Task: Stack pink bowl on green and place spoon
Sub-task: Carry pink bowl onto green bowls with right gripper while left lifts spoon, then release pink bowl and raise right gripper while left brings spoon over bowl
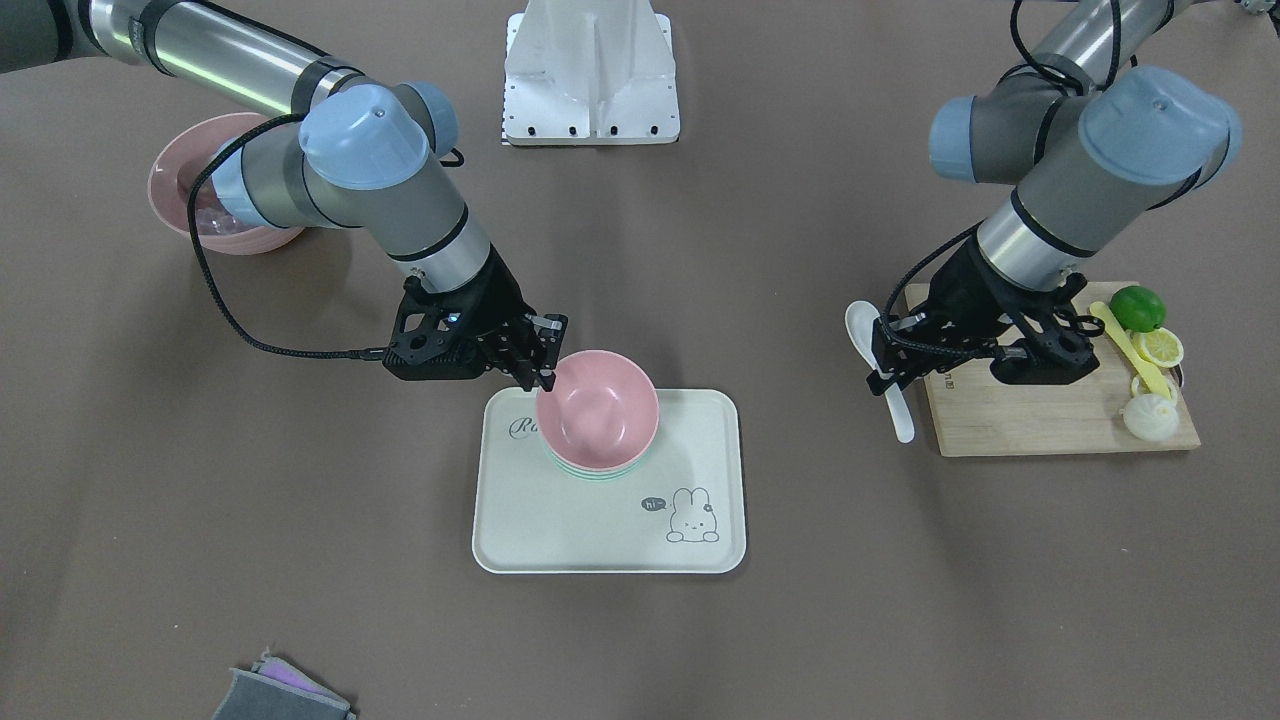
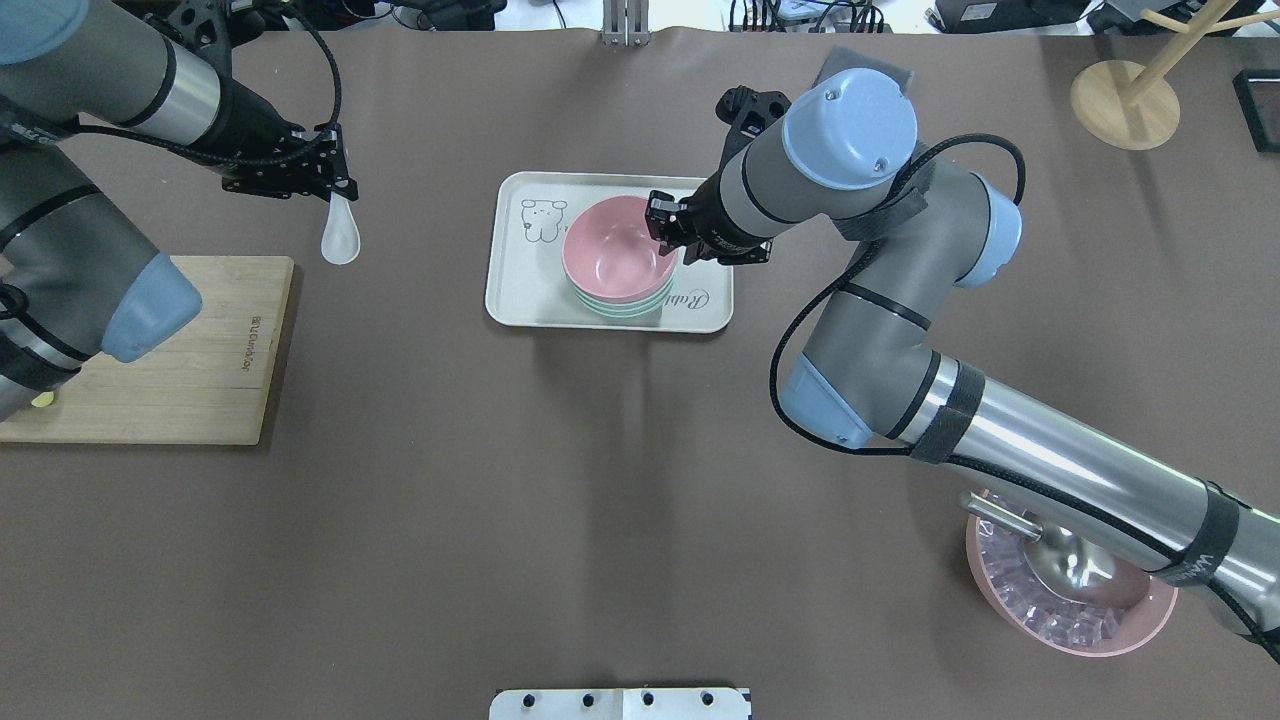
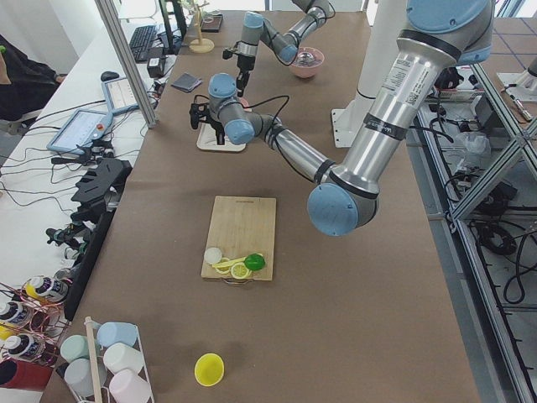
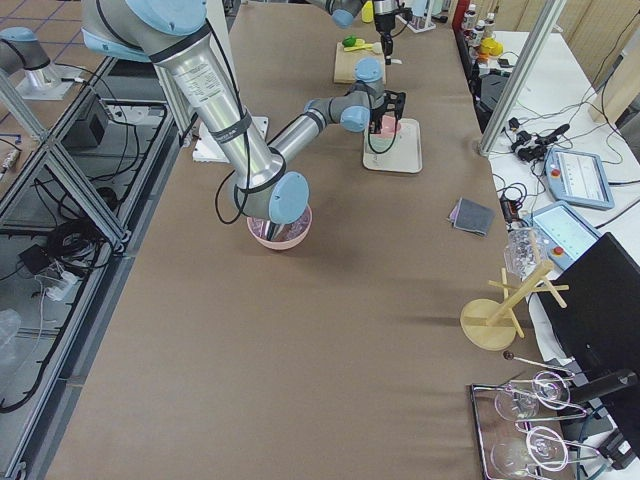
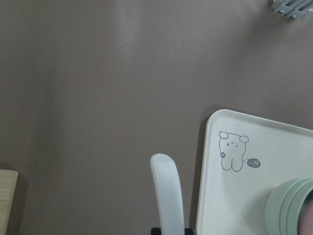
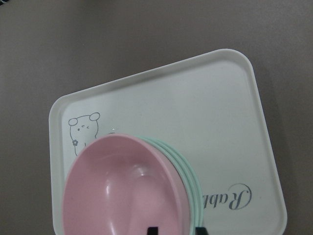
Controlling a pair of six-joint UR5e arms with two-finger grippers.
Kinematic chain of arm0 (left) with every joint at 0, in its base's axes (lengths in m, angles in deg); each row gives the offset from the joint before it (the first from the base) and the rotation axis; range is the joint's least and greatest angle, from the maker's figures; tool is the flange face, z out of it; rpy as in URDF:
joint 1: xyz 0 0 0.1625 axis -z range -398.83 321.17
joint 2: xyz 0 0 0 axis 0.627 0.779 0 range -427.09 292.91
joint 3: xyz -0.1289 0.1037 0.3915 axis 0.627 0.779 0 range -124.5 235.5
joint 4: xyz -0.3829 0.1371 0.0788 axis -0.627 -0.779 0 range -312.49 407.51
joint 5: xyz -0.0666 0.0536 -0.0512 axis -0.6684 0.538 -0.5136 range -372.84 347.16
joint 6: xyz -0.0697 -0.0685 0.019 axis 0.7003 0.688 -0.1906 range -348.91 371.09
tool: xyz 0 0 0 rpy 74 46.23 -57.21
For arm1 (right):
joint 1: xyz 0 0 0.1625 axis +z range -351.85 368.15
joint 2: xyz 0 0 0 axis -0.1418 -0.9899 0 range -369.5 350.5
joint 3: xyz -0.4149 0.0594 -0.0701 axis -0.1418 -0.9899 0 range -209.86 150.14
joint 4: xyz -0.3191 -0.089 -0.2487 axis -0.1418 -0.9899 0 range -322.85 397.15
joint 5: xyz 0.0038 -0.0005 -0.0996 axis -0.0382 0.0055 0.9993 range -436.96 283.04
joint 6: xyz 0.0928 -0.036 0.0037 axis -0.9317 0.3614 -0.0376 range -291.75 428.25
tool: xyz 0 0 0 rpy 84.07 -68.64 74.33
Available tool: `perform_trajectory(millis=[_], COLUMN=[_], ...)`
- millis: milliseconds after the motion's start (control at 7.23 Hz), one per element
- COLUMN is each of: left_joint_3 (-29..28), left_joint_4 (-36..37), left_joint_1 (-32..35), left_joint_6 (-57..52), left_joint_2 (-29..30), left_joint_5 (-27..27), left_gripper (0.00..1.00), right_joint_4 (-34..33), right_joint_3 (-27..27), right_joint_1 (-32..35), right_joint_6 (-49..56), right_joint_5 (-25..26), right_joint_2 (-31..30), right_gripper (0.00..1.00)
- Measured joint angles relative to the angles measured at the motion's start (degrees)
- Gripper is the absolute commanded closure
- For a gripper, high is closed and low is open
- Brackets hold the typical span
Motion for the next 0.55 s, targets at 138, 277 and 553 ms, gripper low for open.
perform_trajectory(millis=[138, 277, 553], left_joint_3=[-0.35, -0.60, -2.37], left_joint_4=[-0.60, -0.88, -1.35], left_joint_1=[-0.02, -0.20, -2.77], left_joint_6=[0.18, 0.94, 6.12], left_joint_2=[0.10, 0.76, 5.37], left_joint_5=[0.03, 0.08, 1.02], left_gripper=[1.00, 1.00, 1.00], right_joint_4=[0.00, 0.01, -0.26], right_joint_3=[-0.07, 0.10, 0.85], right_joint_1=[0.00, 0.19, 2.42], right_joint_6=[0.00, 0.07, 1.24], right_joint_5=[0.21, 0.14, -2.66], right_joint_2=[0.14, 0.24, -0.11], right_gripper=[0.00, 0.00, 0.00])
